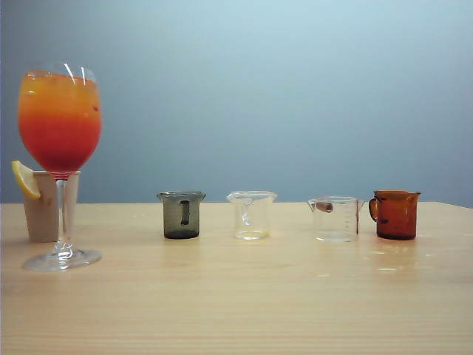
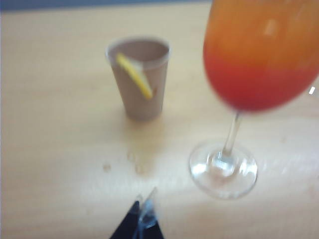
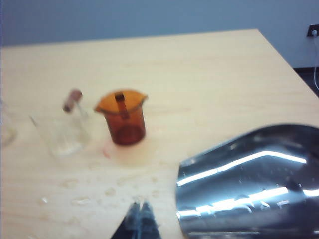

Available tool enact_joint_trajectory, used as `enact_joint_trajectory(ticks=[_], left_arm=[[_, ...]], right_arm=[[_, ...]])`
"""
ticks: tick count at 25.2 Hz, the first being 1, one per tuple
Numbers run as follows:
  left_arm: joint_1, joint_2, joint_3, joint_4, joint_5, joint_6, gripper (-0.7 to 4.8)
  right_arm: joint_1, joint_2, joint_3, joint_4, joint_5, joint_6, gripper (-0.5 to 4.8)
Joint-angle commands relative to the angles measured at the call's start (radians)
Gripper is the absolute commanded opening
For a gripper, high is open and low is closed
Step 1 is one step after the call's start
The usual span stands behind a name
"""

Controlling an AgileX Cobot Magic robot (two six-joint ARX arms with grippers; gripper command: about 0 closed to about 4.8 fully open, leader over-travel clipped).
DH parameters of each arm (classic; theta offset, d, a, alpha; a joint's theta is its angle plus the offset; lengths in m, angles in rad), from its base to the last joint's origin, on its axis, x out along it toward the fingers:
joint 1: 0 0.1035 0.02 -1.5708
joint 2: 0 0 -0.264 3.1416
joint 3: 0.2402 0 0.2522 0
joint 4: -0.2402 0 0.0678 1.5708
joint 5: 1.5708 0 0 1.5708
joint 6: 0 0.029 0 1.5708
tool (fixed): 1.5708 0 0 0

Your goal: Pick up the fourth measuring cup from the left, pour the grenadine inside into the goblet, and finally put the measuring cup back in its original place.

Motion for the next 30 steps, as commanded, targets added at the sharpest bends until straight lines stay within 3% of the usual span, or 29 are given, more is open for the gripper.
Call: enact_joint_trajectory(ticks=[1,4,7,12,22,30], left_arm=[[-0.001,0.000,-0.046,0.008,0.002,0.005,-0.04],[-0.001,0.000,-0.076,0.043,0.002,0.005,-0.04],[-0.001,0.000,-0.093,0.106,0.002,0.005,-0.04],[-0.001,0.000,-0.149,0.288,0.003,0.005,-0.04],[-0.001,0.000,-0.149,0.278,0.002,0.008,-0.04],[-0.001,0.000,-0.149,0.278,0.002,0.008,-0.04]], right_arm=[[-0.001,0.001,-0.023,0.031,0.006,-0.031,-0.06],[-0.001,0.001,-0.037,0.037,0.000,-0.031,-0.05],[0.000,0.001,-0.036,0.036,0.003,-0.031,0.71],[0.001,0.001,-0.036,0.037,-0.011,-0.031,0.71],[-0.003,0.001,-0.037,0.037,-0.005,-0.031,0.71],[-0.202,0.001,-0.083,0.097,-0.022,-0.031,0.71]])
